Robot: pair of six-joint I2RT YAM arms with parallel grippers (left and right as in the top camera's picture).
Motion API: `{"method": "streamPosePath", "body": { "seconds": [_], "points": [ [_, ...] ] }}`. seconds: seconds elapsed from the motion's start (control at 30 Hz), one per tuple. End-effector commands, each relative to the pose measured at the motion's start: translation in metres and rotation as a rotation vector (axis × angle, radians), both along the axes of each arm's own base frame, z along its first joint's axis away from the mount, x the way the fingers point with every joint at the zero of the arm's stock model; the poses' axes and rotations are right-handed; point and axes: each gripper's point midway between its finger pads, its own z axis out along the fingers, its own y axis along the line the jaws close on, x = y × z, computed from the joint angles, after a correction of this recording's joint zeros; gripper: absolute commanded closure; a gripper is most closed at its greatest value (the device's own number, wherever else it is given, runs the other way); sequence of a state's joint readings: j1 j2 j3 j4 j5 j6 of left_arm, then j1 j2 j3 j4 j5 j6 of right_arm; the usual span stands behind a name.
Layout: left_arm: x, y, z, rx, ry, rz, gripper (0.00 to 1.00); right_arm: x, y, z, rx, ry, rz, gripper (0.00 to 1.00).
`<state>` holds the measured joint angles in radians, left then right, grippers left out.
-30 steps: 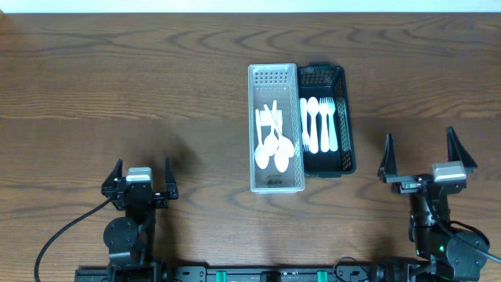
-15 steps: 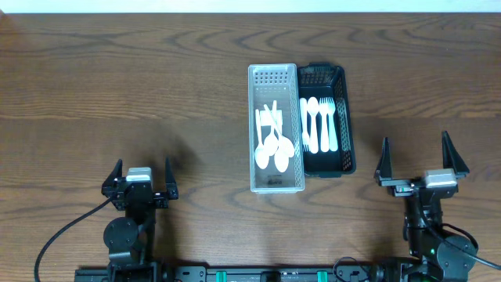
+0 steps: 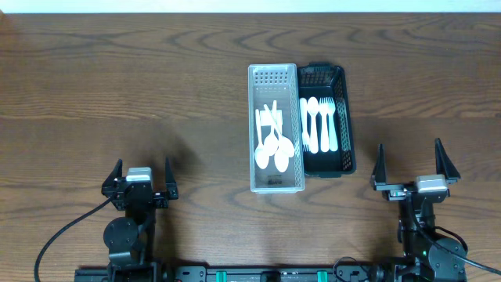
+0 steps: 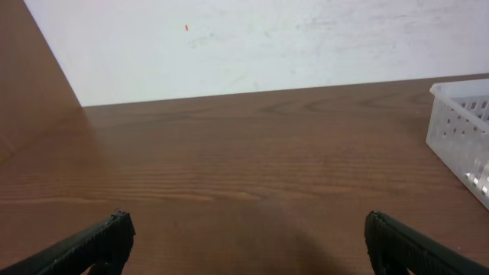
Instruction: Pack container
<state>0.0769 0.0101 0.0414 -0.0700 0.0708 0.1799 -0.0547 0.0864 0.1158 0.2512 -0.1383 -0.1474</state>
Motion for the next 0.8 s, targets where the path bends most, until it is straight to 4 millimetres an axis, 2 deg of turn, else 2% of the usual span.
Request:
{"method": "streamPosePath", "body": {
  "seconds": [0.0, 0.37, 0.57, 0.77],
  "points": [
    [0.000, 0.002, -0.015, -0.010, 0.033, 0.011, 0.02, -0.001, 0.002, -0.004, -0.013, -0.008, 0.004, 0.01],
    [0.000, 0.002, -0.015, -0.010, 0.033, 0.011, 0.02, 0.001, 0.001, -0.028, -0.012, -0.004, -0.001, 0.01],
    [0.000, 0.002, -0.015, -0.010, 0.033, 0.011, 0.02, 0.003, -0.002, -0.034, -0.005, 0.022, -0.020, 0.01],
    [0.000, 0.002, -0.015, -0.010, 0.033, 0.011, 0.02, 0.007, -0.003, -0.054, -0.001, 0.107, -0.026, 0.01]
  ]
}}
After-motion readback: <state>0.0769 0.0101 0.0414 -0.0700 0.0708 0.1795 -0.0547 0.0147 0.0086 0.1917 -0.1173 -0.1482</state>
